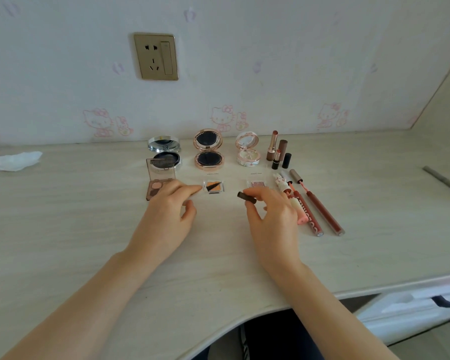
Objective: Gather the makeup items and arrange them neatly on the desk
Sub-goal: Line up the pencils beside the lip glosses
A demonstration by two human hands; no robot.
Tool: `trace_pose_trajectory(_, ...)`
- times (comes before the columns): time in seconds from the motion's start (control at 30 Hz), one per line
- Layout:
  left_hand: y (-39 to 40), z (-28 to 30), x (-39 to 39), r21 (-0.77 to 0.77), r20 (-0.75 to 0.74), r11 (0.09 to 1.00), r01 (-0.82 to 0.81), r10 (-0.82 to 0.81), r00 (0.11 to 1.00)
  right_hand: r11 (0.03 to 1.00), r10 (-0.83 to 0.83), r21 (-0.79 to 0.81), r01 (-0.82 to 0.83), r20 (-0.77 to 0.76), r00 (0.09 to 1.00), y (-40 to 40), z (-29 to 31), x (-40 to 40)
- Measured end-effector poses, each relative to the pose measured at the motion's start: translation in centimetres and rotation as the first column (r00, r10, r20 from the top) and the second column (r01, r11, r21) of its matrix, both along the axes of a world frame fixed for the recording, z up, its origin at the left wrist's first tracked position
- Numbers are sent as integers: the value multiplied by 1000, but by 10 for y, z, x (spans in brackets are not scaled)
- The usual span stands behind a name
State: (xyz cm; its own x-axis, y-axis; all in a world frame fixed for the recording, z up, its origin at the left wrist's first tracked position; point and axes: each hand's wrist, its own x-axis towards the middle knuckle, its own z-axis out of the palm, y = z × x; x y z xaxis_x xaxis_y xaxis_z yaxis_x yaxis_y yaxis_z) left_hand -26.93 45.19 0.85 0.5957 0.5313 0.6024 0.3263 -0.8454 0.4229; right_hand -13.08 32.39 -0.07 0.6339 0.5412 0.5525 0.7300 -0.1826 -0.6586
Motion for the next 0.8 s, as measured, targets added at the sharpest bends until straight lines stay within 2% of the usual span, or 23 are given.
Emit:
trace_pose_trajectory(0.1, -7, 5, 3, -107, 88, 994, 12, -3, 996, 999, 19, 47, -12, -152, 988, -2, 4, 1)
trace_pose_trajectory(0.2, -19, 12, 9, -220, 147, 975, 32, 0, 989, 996, 55, 85, -36, -223, 973, -9, 12, 6)
trace_pose_trajectory(0.3, -33, 18, 16, -198, 164, 977, 74, -41, 986, 995, 68, 85, -48, -256, 964, -19, 22, 17)
trace_pose_trajectory(0.43, -51, 23, 33, -216, 112, 963, 162, -140, 984, 996, 63, 74, -45, -269, 961, -40, 31, 43)
trace_pose_trajectory(0.57, -72, 21, 61, -161, 75, 958, 236, -227, 971, 998, 42, 47, -30, -280, 959, -62, 32, 70)
trace_pose_trajectory(0.8, -111, 17, 119, -120, -44, 942, 313, -320, 946, 985, -22, -173, -4, -152, 988, -95, 33, 129)
